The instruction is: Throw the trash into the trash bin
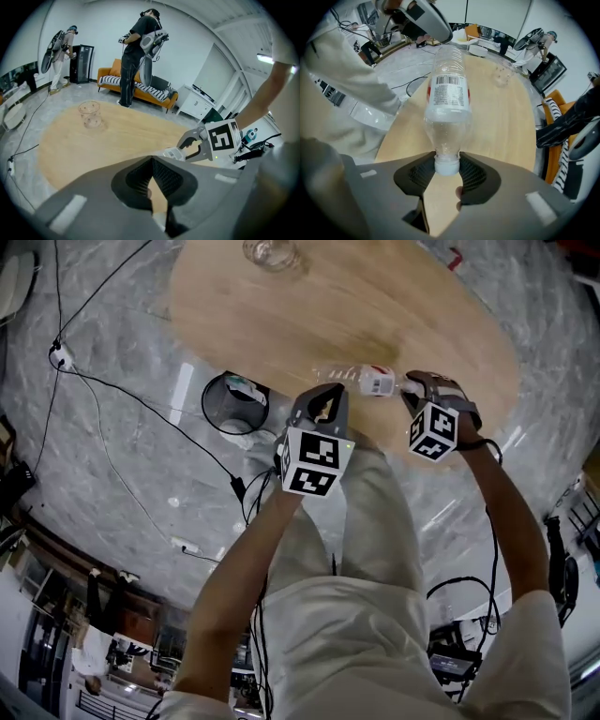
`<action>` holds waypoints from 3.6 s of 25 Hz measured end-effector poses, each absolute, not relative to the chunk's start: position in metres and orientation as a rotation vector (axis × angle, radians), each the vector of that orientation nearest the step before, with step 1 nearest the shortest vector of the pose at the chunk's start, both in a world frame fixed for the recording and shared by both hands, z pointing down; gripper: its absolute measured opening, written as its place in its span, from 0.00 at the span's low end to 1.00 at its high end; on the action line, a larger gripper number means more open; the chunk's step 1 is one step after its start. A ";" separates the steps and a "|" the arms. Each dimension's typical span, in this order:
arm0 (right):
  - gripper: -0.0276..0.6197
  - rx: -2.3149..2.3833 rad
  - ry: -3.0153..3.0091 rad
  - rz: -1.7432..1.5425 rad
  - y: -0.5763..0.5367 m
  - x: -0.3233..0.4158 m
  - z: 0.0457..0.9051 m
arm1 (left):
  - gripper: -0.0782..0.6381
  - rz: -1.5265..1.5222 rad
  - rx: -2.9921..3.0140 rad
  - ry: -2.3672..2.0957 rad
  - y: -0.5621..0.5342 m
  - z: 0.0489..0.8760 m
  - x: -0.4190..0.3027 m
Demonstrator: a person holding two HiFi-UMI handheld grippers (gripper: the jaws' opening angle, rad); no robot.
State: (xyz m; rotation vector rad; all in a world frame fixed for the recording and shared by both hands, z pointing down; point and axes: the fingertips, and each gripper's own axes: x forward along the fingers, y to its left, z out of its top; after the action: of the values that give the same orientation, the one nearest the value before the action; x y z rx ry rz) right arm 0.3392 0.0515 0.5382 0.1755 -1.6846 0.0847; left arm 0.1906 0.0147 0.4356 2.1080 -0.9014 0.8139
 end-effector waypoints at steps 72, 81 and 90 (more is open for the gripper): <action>0.33 0.284 -1.182 1.697 0.258 -0.075 0.749 | 0.11 0.831 1.678 -1.107 0.186 0.631 -0.146; 0.34 0.267 -1.232 1.616 0.258 -0.067 0.737 | 0.11 0.837 1.687 -1.107 0.188 0.623 -0.148; 0.27 0.264 -1.401 1.490 0.249 -0.070 0.692 | 0.11 0.851 1.709 -1.095 0.186 0.599 -0.141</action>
State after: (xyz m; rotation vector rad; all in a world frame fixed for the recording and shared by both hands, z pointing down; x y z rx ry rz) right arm -0.0697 0.2486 0.6919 0.2641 -1.4005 1.4898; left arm -0.1408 0.1859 0.5988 1.7091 -1.0946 0.8514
